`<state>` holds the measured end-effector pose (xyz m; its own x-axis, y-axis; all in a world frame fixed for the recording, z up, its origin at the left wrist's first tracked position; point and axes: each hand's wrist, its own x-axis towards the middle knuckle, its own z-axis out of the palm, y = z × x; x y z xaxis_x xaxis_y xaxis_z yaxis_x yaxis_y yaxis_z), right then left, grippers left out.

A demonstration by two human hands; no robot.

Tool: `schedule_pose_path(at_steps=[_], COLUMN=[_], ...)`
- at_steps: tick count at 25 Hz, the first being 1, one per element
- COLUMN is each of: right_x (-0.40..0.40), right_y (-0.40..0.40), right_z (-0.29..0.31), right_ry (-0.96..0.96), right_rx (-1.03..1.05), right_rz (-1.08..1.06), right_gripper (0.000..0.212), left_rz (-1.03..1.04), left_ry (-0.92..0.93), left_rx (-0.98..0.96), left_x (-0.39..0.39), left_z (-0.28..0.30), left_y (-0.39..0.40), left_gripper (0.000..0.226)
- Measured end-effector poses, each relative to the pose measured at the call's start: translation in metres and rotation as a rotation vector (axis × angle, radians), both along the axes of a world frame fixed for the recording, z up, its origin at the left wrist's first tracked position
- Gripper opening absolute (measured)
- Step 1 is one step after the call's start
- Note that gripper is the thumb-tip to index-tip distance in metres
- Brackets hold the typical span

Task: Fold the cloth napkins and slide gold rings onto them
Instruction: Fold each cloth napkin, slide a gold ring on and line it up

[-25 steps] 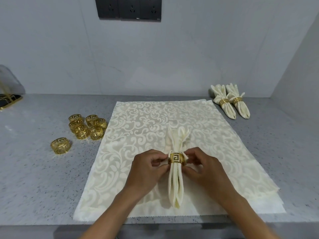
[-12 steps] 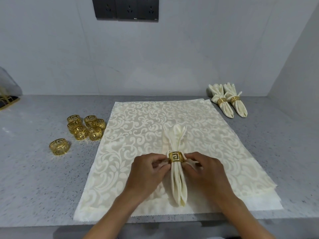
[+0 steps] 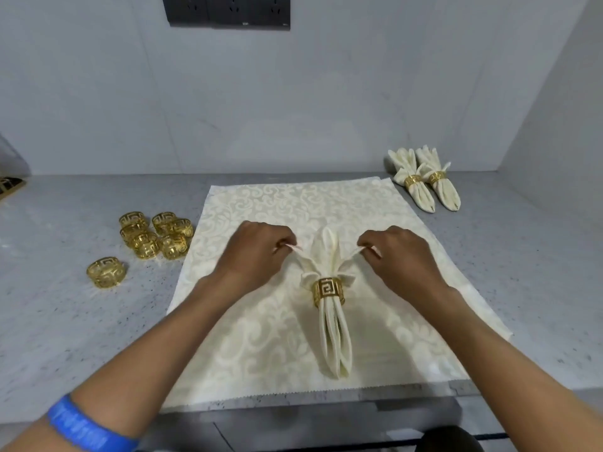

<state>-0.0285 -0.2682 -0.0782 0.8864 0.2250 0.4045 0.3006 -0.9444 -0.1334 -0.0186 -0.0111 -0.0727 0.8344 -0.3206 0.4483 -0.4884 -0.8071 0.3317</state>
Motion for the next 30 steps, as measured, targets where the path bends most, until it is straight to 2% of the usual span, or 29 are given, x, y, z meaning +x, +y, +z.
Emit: schedule_pose_path(at_steps=[2, 4, 6, 8, 11, 14, 17, 20, 22, 24, 26, 27, 30], right_x=[-0.017, -0.042, -0.064, -0.082, -0.086, -0.074, -0.064, -0.046, -0.023, 0.009, 0.054, 0.078, 0.149], right_y=[-0.015, -0.009, 0.018, 0.051, 0.073, 0.056, 0.013, -0.043, -0.088, -0.134, -0.181, -0.203, -0.252], right_z=[-0.01, -0.019, -0.019, -0.009, -0.005, -0.007, -0.004, 0.007, 0.016, 0.024, 0.028, 0.027, 0.018], right_ry=[0.062, 0.083, 0.041, 0.106, 0.226, 0.211, 0.183, 0.138, 0.052, -0.029, -0.097, -0.116, -0.113], right_rx=[0.181, 0.288, 0.208, 0.099, 0.033, 0.074, 0.106, 0.144, 0.17, 0.165, 0.17, 0.173, 0.163], right_rz=[-0.102, -0.233, -0.281, -0.264, -0.249, -0.249, -0.256, -0.313, -0.389, -0.466, -0.534, -0.567, -0.642], right_gripper=[0.016, 0.034, 0.053, 0.069, 0.059, 0.037, 0.037, 0.039, 0.035, 0.035, 0.034, 0.033, 0.034], left_rz=[0.07, 0.123, 0.115, 0.019, -0.165, -0.198, -0.237, -0.248, -0.229, -0.19, -0.156, -0.134, -0.009], left_ry=[0.042, 0.138, 0.228, 0.271, 0.296, 0.33, 0.408, 0.485, 0.456, 0.389, 0.279, 0.244, 0.186], left_rx=[-0.088, -0.161, -0.177, -0.082, 0.064, 0.159, 0.301, 0.358, 0.3, 0.241, 0.298, 0.331, 0.243], left_x=[-0.015, -0.037, -0.053, -0.059, -0.061, -0.056, -0.043, -0.009, 0.023, 0.059, 0.104, 0.127, 0.178], left_z=[-0.016, -0.032, -0.038, -0.04, -0.036, -0.029, -0.013, 0.003, 0.003, -0.004, -0.016, -0.023, -0.041], left_y=[0.019, 0.027, 0.02, 0.008, -0.015, -0.031, -0.034, -0.05, -0.079, -0.113, -0.149, -0.167, -0.205], left_gripper=[0.018, 0.043, 0.052, 0.039, 0.015, 0.024, 0.028, 0.019, 0.012, 0.015, 0.019, 0.019, 0.022])
